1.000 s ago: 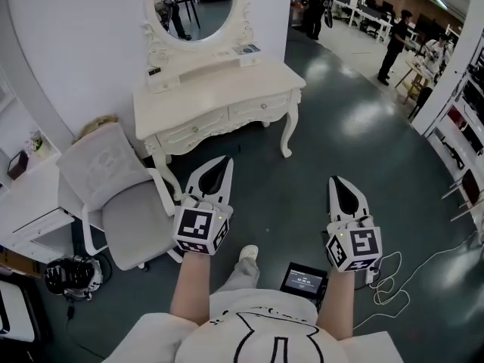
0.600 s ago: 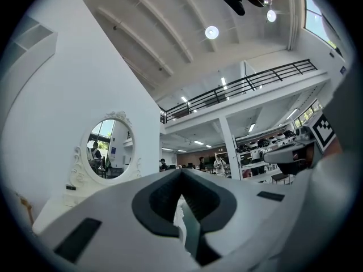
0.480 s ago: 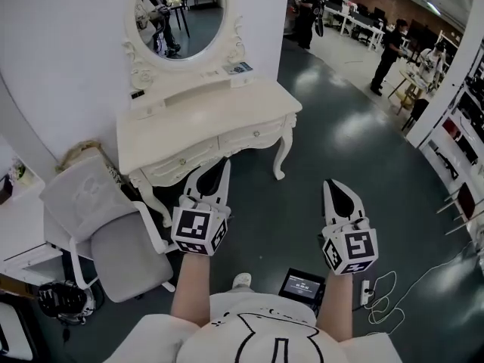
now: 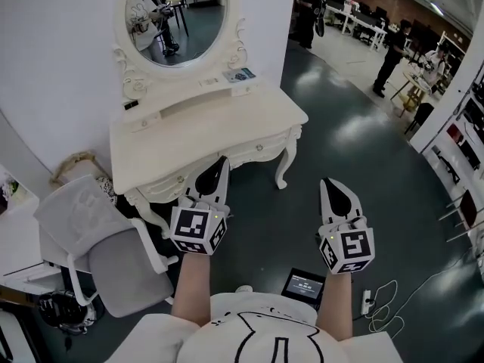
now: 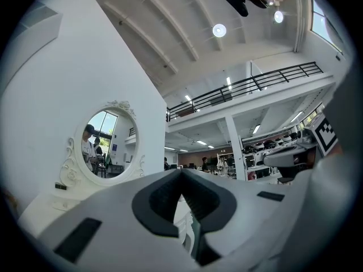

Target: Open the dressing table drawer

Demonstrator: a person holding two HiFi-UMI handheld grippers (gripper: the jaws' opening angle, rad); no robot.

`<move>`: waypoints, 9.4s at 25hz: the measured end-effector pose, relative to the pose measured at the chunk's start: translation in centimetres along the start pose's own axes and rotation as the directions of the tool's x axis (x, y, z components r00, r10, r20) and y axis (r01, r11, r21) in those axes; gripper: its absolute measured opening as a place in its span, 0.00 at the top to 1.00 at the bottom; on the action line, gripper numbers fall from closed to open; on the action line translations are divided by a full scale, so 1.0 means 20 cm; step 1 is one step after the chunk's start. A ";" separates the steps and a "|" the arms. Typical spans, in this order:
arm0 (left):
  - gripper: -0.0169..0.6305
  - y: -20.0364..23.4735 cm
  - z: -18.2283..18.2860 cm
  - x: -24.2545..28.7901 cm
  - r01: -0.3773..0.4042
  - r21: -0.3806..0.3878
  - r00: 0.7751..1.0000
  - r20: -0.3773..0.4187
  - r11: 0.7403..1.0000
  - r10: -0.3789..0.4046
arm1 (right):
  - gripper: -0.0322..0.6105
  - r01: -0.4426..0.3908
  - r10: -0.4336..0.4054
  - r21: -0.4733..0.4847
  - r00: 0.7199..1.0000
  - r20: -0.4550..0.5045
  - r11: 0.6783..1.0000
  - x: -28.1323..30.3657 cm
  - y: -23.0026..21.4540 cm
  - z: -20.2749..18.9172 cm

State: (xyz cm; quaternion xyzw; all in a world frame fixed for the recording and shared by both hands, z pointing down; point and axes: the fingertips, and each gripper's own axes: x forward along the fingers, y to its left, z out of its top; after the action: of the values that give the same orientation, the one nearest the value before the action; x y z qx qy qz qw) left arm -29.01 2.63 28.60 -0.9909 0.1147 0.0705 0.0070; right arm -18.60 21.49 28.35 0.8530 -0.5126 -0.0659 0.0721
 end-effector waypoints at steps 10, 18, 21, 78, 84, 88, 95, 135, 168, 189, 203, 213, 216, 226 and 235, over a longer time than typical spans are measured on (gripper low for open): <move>0.95 0.05 -0.07 0.21 0.003 0.012 0.999 -0.032 1.000 -0.002 | 0.93 0.044 -0.042 0.071 0.999 -0.018 0.997 0.18 -0.19 -0.11; 0.95 0.08 -0.14 0.52 -0.042 0.040 0.998 -0.043 0.998 0.043 | 0.93 0.003 -0.004 0.089 1.000 0.006 0.996 0.47 -0.43 -0.17; 0.95 0.09 -0.16 0.67 -0.060 0.039 0.997 -0.042 0.997 0.061 | 0.93 -0.028 0.028 0.081 1.000 0.007 0.996 0.60 -0.53 -0.20; 0.95 0.81 -0.65 2.39 -0.415 0.057 0.900 -0.119 0.908 0.419 | 0.93 -0.436 0.438 0.065 0.899 -0.017 0.897 2.66 -1.31 -0.63; 0.95 0.93 -0.72 2.44 -0.450 0.040 0.881 -0.144 0.892 0.450 | 0.93 -0.445 0.448 0.085 0.893 -0.032 0.892 2.81 -1.28 -0.68; 0.95 0.97 -0.79 2.45 -0.456 0.025 0.876 -0.165 0.889 0.454 | 0.93 -0.459 0.465 0.091 0.883 -0.059 0.884 2.88 -1.24 -0.73; 0.95 1.02 -0.89 2.47 -0.504 0.007 0.845 -0.200 0.864 0.495 | 0.93 -0.521 0.526 0.076 0.847 -0.082 0.850 3.02 -1.17 -0.78; 0.76 1.10 -1.51 2.61 -0.792 -0.030 0.558 -0.438 0.610 0.704 | 0.93 -0.764 0.796 0.224 0.582 -0.166 0.605 3.66 -1.18 -1.33; 0.80 1.21 -1.85 2.70 -0.764 -0.009 0.484 -0.670 0.646 0.563 | 0.93 -0.707 0.747 0.240 0.627 -0.220 0.665 3.82 -1.26 -1.44; 0.79 1.09 -1.87 2.60 -0.761 -0.038 0.480 -0.705 0.648 0.522 | 0.93 -0.721 0.756 0.227 0.622 -0.204 0.654 3.67 -1.25 -1.38; 0.79 0.99 -1.85 2.53 -0.763 -0.045 0.484 -0.701 0.645 0.524 | 0.93 -0.736 0.768 0.219 0.610 -0.195 0.640 3.55 -1.25 -1.36; 0.79 0.92 -1.84 2.48 -0.764 -0.050 0.486 -0.701 0.643 0.523 | 0.93 -0.737 0.769 0.222 0.610 -0.192 0.639 3.46 -1.25 -1.35; 0.79 0.91 -1.84 2.47 -0.763 -0.049 0.485 -0.702 0.644 0.521 | 0.93 -0.738 0.770 0.220 0.609 -0.189 0.638 3.44 -1.25 -1.34; 0.79 0.85 -1.83 2.43 -0.758 -0.047 0.486 -0.706 0.651 0.515 | 0.93 -0.745 0.776 0.217 0.603 -0.184 0.630 3.39 -1.22 -1.32; 0.79 0.83 -1.83 2.41 -0.757 -0.044 0.483 -0.710 0.652 0.512 | 0.93 -0.749 0.778 0.211 0.603 -0.173 0.628 3.36 -1.21 -1.29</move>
State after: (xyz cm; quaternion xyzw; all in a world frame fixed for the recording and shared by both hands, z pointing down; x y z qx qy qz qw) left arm 18.68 -25.56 58.13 -0.8167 0.4595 -0.2561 -0.2371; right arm 38.50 -25.31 46.45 0.5555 -0.8175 0.1084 0.1066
